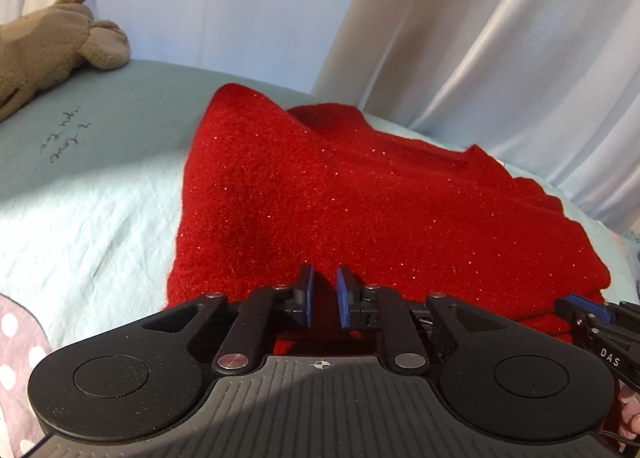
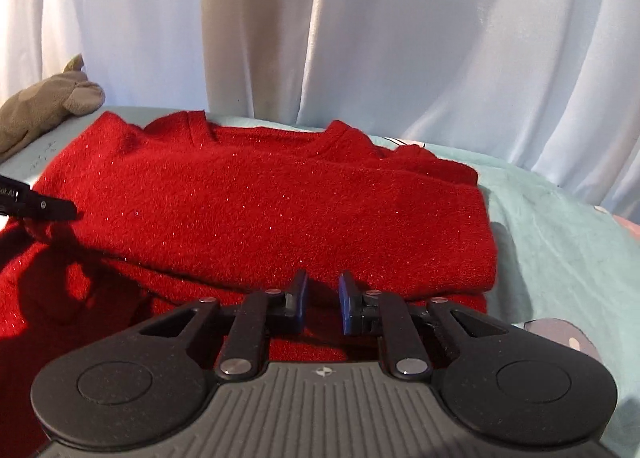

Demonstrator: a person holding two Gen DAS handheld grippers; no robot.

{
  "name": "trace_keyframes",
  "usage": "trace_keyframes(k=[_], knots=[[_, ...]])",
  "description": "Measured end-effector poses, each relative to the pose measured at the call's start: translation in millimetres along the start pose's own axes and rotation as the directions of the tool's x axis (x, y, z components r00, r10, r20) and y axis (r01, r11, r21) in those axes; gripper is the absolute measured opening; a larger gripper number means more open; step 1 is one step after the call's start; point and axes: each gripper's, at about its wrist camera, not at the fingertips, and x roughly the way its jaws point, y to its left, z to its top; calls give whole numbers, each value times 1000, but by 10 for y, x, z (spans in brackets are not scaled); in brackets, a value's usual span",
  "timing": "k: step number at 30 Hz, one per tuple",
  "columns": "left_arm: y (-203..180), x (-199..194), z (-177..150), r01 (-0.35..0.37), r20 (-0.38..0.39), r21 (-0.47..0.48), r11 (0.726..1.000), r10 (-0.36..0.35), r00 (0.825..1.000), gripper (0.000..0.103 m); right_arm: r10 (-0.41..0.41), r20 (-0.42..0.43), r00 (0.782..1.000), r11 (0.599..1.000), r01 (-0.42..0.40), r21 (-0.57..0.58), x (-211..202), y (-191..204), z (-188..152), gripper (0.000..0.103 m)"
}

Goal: Fold small clothes

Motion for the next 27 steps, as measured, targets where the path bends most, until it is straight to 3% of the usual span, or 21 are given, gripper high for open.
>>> trace_keyframes(k=[4,7,12,13,15,19,22,23,25,26,27], knots=[[2,-16,-28,-4,11,13,1000,4,1000,14,6,-9,1000,1000,-6,-10,7,-85,-100,14],[-69,-87,-76,-48,17,53,997,47,999,15,-13,11,1000,997,13,-73,-10,-42,-148,14],[-59,-443,-235,-126,24,65,990,124,992,17,-69,-35,997,997,69,-23,-280,-160,-151,15],[-41,-539,-296,-168,27,65,984,167,986,28,-92,-50,995,996,91,-12,-401,-214,-197,15],[9,-767,-456,-218,29,74,973,217,976,35,-96,-64,993,994,99,40,-689,-362,-317,19],[151,-1309,-847,-170,-34,62,983,173,984,58,-114,-27,993,990,116,83,-1504,-710,-644,30],[260,-1599,-1089,-126,-128,41,991,130,983,60,-261,-5,965,965,261,9,-2075,-906,-870,40],[294,-1682,-1152,-119,-150,38,992,124,981,60,-349,8,937,936,350,-32,-2220,-929,-942,44],[368,-1819,-1237,-117,-181,26,993,119,976,60,-511,43,859,847,511,-145,-2398,-917,-1079,53],[419,-1881,-1268,-116,-185,15,993,117,976,60,-517,41,855,843,517,-150,-2461,-937,-1133,57],[472,-1930,-1290,-115,-189,3,993,113,975,61,-482,21,876,869,481,-116,-2503,-977,-1173,58]])
